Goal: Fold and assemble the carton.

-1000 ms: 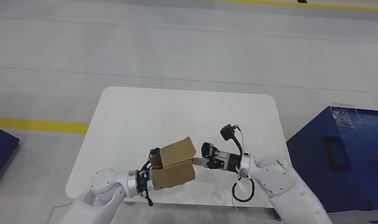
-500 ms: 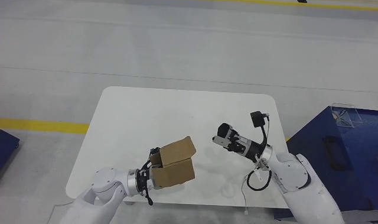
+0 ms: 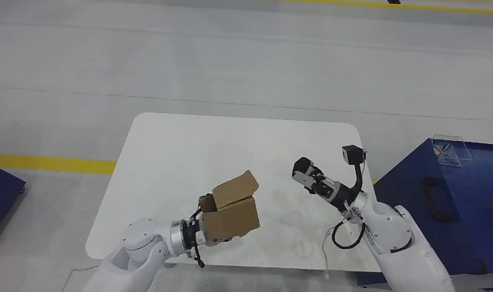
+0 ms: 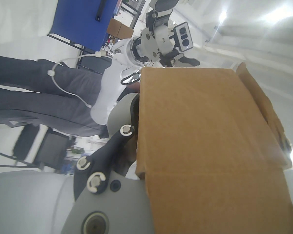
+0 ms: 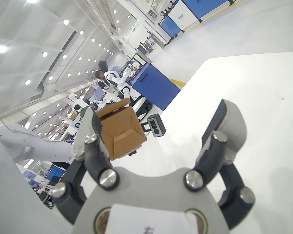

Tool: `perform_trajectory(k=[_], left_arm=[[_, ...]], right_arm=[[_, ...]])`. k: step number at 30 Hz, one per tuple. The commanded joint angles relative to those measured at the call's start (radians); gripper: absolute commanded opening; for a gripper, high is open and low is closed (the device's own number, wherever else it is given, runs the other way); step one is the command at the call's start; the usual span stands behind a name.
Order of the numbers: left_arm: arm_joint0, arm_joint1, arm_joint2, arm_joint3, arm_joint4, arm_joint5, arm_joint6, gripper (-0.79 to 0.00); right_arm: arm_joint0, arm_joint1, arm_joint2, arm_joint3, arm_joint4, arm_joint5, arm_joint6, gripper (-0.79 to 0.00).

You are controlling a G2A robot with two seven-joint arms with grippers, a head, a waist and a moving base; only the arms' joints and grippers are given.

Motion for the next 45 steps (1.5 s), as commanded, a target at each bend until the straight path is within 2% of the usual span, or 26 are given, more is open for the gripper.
perform_trajectory(k=[1, 3, 4, 5, 6, 7, 9, 12, 17, 19, 23, 26, 28, 29, 32, 37, 40, 43, 45], left_arm=[[0.016, -0.013, -0.003, -0.096, -0.173, 0.155, 0.324, -0.785], [0.036, -0.033, 0.011, -0.173, -0.348, 0.156, 0.571, -0.785], [0.056, -0.045, 0.018, -0.185, -0.479, 0.121, 0.685, -0.785], [0.069, -0.054, 0.018, -0.193, -0.586, 0.070, 0.774, -0.785], [0.054, -0.064, 0.039, -0.241, -0.650, 0.036, 0.972, -0.785], [0.055, -0.075, 0.049, -0.253, -0.736, -0.037, 1.082, -0.785], [0.024, -0.090, 0.083, -0.268, -0.772, -0.155, 1.312, -0.785], [-0.037, -0.111, 0.154, -0.229, -0.704, -0.263, 1.552, -0.785], [-0.133, -0.165, 0.257, -0.089, -0.790, -0.461, 1.861, -0.785], [-0.172, -0.185, 0.298, -0.037, -0.802, -0.511, 1.951, -0.785], [-0.237, -0.225, 0.366, 0.067, -0.798, -0.581, 2.002, -0.785], [-0.279, -0.253, 0.397, 0.142, -0.842, -0.587, 2.018, -0.763], [-0.310, -0.268, 0.408, 0.189, -0.836, -0.596, 2.008, -0.228], [-0.320, -0.274, 0.412, 0.208, -0.836, -0.599, 2.003, 0.000], [-0.341, -0.291, 0.414, 0.236, -0.855, -0.594, 1.995, 0.000], [-0.329, -0.293, 0.379, 0.191, -0.814, -0.578, 1.918, 0.000], [-0.275, -0.273, 0.322, 0.061, -0.783, -0.503, 1.869, 0.000], [-0.170, -0.234, 0.224, -0.122, -0.705, -0.395, 1.794, 0.000], [-0.080, -0.208, 0.151, -0.240, -0.661, -0.311, 1.682, 0.000]], right_arm=[[0.000, 0.000, 0.000, 0.000, 0.000, 0.000, 0.000, 0.000], [0.000, 0.000, 0.000, 0.000, 0.000, 0.000, 0.000, 0.000], [0.000, 0.000, 0.000, 0.000, 0.000, 0.000, 0.000, 0.000], [0.000, 0.000, 0.000, 0.000, 0.000, 0.000, 0.000, 0.000], [0.000, 0.000, 0.000, 0.000, 0.000, 0.000, 0.000, 0.000], [0.000, 0.000, 0.000, 0.000, 0.000, 0.000, 0.000, 0.000], [0.000, 0.000, 0.000, 0.000, 0.000, 0.000, 0.000, 0.000], [0.000, 0.000, 0.000, 0.000, 0.000, 0.000, 0.000, 0.000], [0.000, 0.000, 0.000, 0.000, 0.000, 0.000, 0.000, 0.000], [0.000, 0.000, 0.000, 0.000, 0.000, 0.000, 0.000, 0.000], [0.000, 0.000, 0.000, 0.000, 0.000, 0.000, 0.000, 0.000], [0.000, 0.000, 0.000, 0.000, 0.000, 0.000, 0.000, 0.000], [0.000, 0.000, 0.000, 0.000, 0.000, 0.000, 0.000, 0.000], [0.000, 0.000, 0.000, 0.000, 0.000, 0.000, 0.000, 0.000], [0.000, 0.000, 0.000, 0.000, 0.000, 0.000, 0.000, 0.000], [0.000, 0.000, 0.000, 0.000, 0.000, 0.000, 0.000, 0.000], [0.000, 0.000, 0.000, 0.000, 0.000, 0.000, 0.000, 0.000], [0.000, 0.000, 0.000, 0.000, 0.000, 0.000, 0.000, 0.000], [0.000, 0.000, 0.000, 0.000, 0.000, 0.000, 0.000, 0.000]])
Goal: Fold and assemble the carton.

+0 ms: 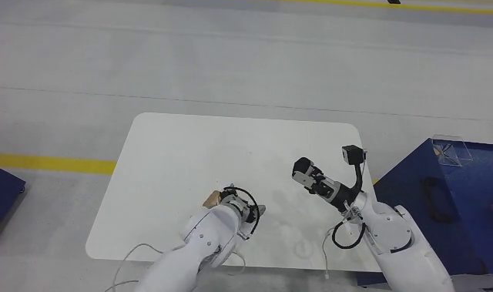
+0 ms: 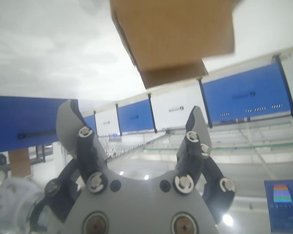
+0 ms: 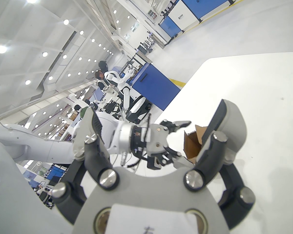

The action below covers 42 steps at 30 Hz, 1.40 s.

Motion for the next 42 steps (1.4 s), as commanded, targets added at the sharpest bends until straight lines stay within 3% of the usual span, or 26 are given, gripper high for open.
perform_trajectory(k=[1, 5, 6, 21, 23, 25, 27, 30, 33, 38, 42], left_arm=[[0.102, 0.027, -0.084, -0.119, 0.049, 0.101, -0.142, 0.000], [0.233, 0.063, -0.219, -0.153, 0.077, 0.274, -0.479, 0.000], [0.241, 0.065, -0.229, -0.151, 0.073, 0.284, -0.506, 0.000], [0.241, 0.065, -0.229, -0.151, 0.073, 0.284, -0.506, 0.000], [0.227, 0.076, -0.237, -0.185, 0.228, 0.356, -0.514, 0.000], [0.237, 0.095, -0.248, -0.250, 0.479, 0.454, -0.478, 0.000], [0.258, 0.112, -0.233, -0.329, 0.695, 0.581, -0.439, 0.000], [0.281, 0.131, -0.183, -0.369, 0.980, 0.756, -0.357, 0.000], [0.276, 0.141, -0.114, -0.313, 1.167, 0.927, -0.322, 0.000], [0.227, 0.121, -0.002, -0.119, 1.243, 0.966, -0.320, 0.000], [0.182, 0.098, 0.003, -0.028, 1.186, 0.966, -0.309, 0.000]], right_arm=[[0.000, 0.000, 0.000, 0.000, 0.000, 0.000, 0.000, 0.000], [0.000, 0.000, 0.000, 0.000, 0.000, 0.000, 0.000, 0.000], [0.000, 0.000, 0.000, 0.000, 0.000, 0.000, 0.000, 0.000], [0.000, 0.000, 0.000, 0.000, 0.000, 0.000, 0.000, 0.000], [0.011, 0.000, 0.004, -0.008, -0.097, 0.055, -0.030, 0.000], [0.022, -0.004, -0.021, -0.043, -0.293, 0.157, -0.087, 0.000], [0.035, -0.009, -0.072, -0.084, -0.460, 0.233, -0.110, 0.000], [0.076, -0.020, -0.162, -0.095, -0.709, 0.349, -0.124, 0.000], [0.131, -0.036, -0.261, -0.064, -0.882, 0.422, -0.121, 0.000], [0.232, -0.071, -0.385, 0.051, -0.983, 0.500, -0.081, 0.000], [0.300, -0.106, -0.459, 0.156, -0.907, 0.508, -0.064, 0.000]])
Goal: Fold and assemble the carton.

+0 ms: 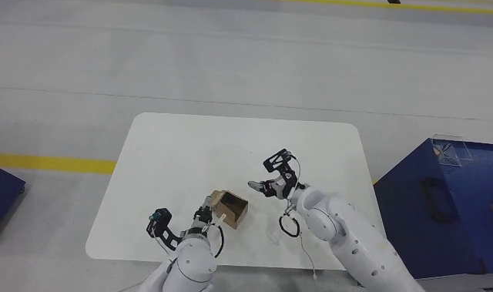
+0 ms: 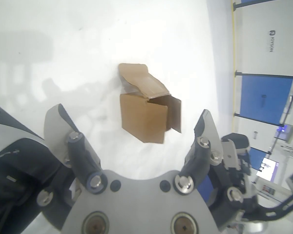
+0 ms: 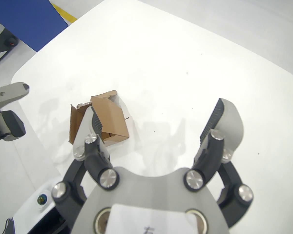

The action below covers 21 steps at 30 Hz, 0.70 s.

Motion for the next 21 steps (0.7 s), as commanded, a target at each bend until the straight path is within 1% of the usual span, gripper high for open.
perform_trajectory(k=[1, 3, 7, 10, 14, 17, 21], left_arm=[[-0.014, -0.009, 0.004, 0.030, -0.058, 0.000, -0.004, 0.000], [-0.025, -0.012, 0.024, 0.057, -0.054, 0.000, -0.006, 0.000], [-0.048, -0.009, 0.074, 0.107, -0.062, 0.000, -0.069, 0.000], [-0.070, -0.010, 0.084, 0.136, -0.074, 0.000, -0.075, 0.000], [-0.103, -0.020, 0.108, 0.168, -0.106, 0.000, -0.078, 0.000], [-0.124, -0.030, 0.126, 0.215, -0.120, 0.000, -0.036, 0.000], [-0.144, -0.044, 0.148, 0.246, -0.163, 0.000, 0.005, 0.000]], right_arm=[[0.037, -0.017, -0.041, 0.058, 0.011, 0.007, 0.000, 0.000], [0.058, -0.034, -0.083, 0.097, 0.000, 0.020, -0.011, 0.000], [0.089, -0.060, -0.127, 0.156, 0.011, 0.032, -0.016, 0.000], [0.103, -0.075, -0.157, 0.177, -0.009, 0.033, -0.012, 0.000], [0.115, -0.091, -0.191, 0.206, -0.060, 0.046, -0.004, 0.000], [0.126, -0.104, -0.205, 0.230, -0.078, 0.056, -0.002, 0.000], [0.137, -0.118, -0.215, 0.257, -0.089, 0.064, -0.002, 0.000]])
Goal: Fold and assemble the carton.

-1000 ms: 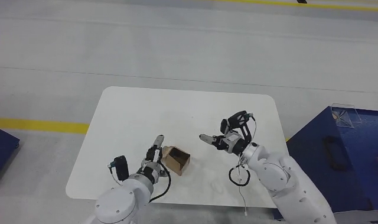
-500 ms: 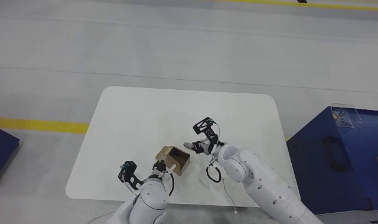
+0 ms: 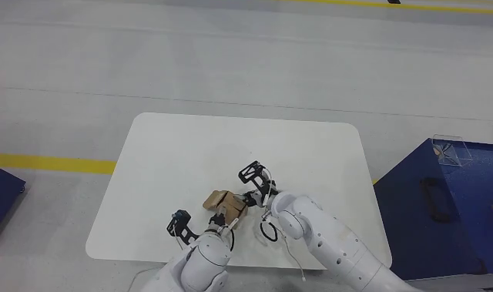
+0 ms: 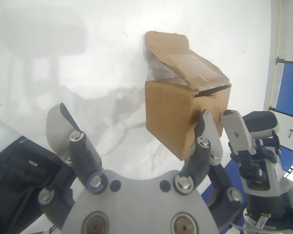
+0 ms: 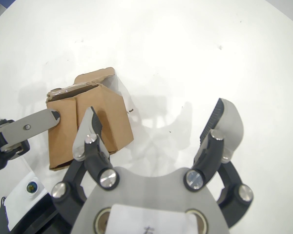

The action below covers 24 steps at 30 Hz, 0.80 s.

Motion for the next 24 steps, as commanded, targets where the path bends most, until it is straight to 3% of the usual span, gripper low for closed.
perform_trajectory(k=[1, 7, 13, 16, 21, 24], left_arm=[[-0.007, -0.006, 0.009, 0.008, -0.022, 0.000, 0.019, 0.000], [-0.013, -0.022, 0.031, -0.009, -0.075, 0.000, 0.072, 0.000], [0.038, -0.034, -0.056, -0.153, -0.123, -0.028, 0.142, 0.000], [0.082, -0.035, -0.127, -0.230, -0.126, -0.121, 0.173, 0.000], [0.176, -0.041, -0.267, -0.338, -0.240, -0.429, 0.118, 0.000], [0.196, -0.039, -0.289, -0.350, -0.247, -0.458, 0.093, 0.000]], right_arm=[[0.004, -0.006, -0.001, 0.011, -0.003, 0.004, -0.003, 0.000], [0.005, -0.019, 0.011, 0.019, -0.012, 0.008, -0.053, 0.000], [-0.041, 0.009, 0.115, -0.031, -0.009, -0.049, -0.074, 0.000], [-0.083, 0.036, 0.185, -0.072, -0.027, -0.093, 0.008, 0.000], [-0.128, 0.061, 0.235, -0.124, -0.032, -0.160, 0.235, 0.000], [-0.136, 0.059, 0.224, -0.129, -0.040, -0.162, 0.265, 0.000]])
